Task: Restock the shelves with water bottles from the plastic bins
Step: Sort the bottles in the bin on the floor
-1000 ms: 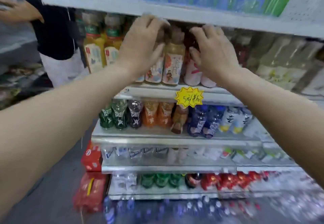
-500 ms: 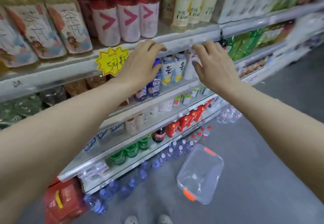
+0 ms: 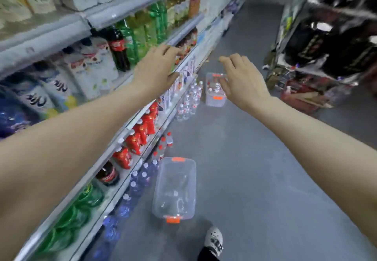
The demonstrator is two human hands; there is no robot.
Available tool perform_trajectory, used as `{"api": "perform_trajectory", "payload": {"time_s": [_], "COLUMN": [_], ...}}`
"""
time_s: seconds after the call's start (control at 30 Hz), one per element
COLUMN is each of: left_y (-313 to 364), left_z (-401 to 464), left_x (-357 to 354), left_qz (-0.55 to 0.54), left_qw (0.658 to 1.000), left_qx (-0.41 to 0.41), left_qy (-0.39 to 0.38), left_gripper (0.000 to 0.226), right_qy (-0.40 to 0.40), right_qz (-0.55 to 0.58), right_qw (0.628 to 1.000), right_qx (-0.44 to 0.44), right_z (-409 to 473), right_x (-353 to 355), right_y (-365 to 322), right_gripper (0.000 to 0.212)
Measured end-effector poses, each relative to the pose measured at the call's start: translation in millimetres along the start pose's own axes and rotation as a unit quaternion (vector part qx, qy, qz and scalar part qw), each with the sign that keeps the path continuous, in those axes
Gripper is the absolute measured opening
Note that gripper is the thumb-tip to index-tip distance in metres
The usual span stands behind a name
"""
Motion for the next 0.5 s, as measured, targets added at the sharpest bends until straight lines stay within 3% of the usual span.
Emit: {"api": "perform_trajectory", "payload": {"time_s": [0.23, 0.5], "left_y": [129.1, 183.4], "left_z": [113.4, 215.0], "left_x": [-112.4, -232.1], "left_qz": [-0.041, -0.036], "left_qw": [0.999, 0.996], "left_qx": [-0.007, 0.003], "left_qy": [-0.028, -0.080], "left_gripper": [0.046, 0.047], "right_qy": [-0.050, -0.088], "right_qz": [0.000, 0.023], "right_qw": [0.997, 0.991], "right_qx": [-0.057, -0.100], "right_z": [-44.2, -35.8], "right_x": [-31.1, -112.0], "right_y": [181.7, 318.5], "right_gripper": [0.044, 0.044]}}
Point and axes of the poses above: each hand's wrist, its own z-axis towards the middle knuckle, its own x-axis out of the back of the hand, y = z × x, the point moved 6 cm from there along z, towards the middle knuckle, and after that the axes turned 10 degrees about x, right-handed, at the moved point
